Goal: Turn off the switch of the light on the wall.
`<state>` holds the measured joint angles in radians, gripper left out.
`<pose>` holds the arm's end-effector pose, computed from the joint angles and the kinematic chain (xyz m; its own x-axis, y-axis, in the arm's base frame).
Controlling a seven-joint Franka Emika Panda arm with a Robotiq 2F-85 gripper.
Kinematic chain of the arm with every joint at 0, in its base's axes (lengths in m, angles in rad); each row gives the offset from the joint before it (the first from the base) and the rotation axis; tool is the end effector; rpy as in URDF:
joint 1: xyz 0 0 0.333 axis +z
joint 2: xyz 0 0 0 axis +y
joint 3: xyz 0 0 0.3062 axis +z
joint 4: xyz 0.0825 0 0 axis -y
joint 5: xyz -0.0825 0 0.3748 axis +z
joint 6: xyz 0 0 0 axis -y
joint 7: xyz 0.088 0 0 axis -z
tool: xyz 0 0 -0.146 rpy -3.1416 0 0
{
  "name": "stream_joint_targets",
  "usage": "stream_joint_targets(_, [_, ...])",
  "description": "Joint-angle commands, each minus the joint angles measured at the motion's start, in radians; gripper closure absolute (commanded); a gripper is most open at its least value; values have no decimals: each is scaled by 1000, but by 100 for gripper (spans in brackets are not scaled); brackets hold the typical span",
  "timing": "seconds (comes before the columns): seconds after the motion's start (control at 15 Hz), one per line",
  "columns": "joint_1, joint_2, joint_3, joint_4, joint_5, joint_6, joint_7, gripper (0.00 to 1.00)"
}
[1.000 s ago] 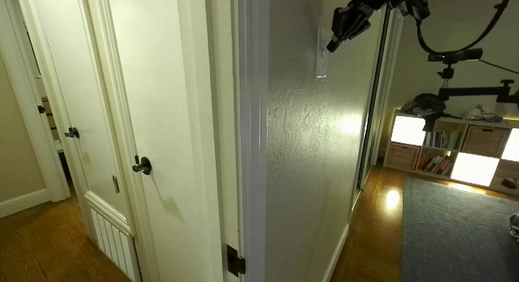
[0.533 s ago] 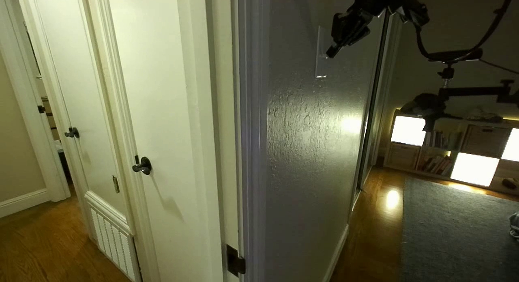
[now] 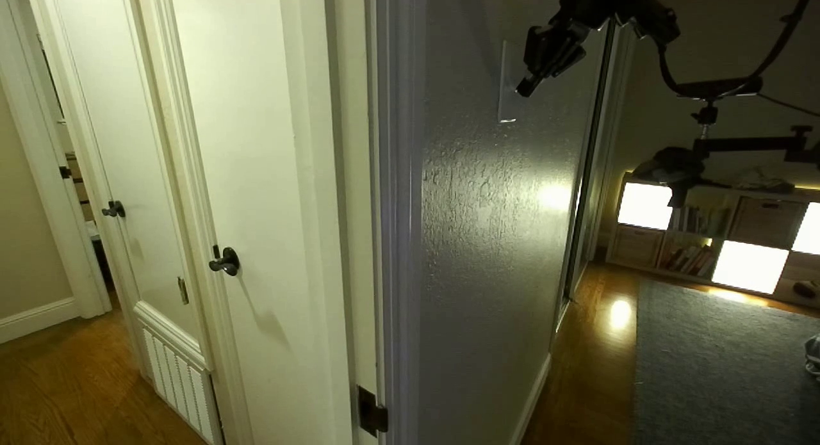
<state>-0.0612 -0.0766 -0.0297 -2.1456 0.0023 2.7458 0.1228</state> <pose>0.5851 -0.0537 0.4793 0.7590 -0.1956 0.6210 -0.1862 -0.9792 -0.0810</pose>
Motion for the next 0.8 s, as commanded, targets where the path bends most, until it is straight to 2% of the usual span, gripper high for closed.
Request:
stream_joint_targets(0.0, [15,-75,4,-42,-3,-133,-45,93])
stream_joint_targets(0.53, [35,-156,30,-68,-22,-394,-47,95])
stream_joint_targets(0.6, [37,-163,31,-73,-20,-428,-49,69])
stream_joint_targets(0.73, [42,-168,27,-83,-6,-480,-61,68])
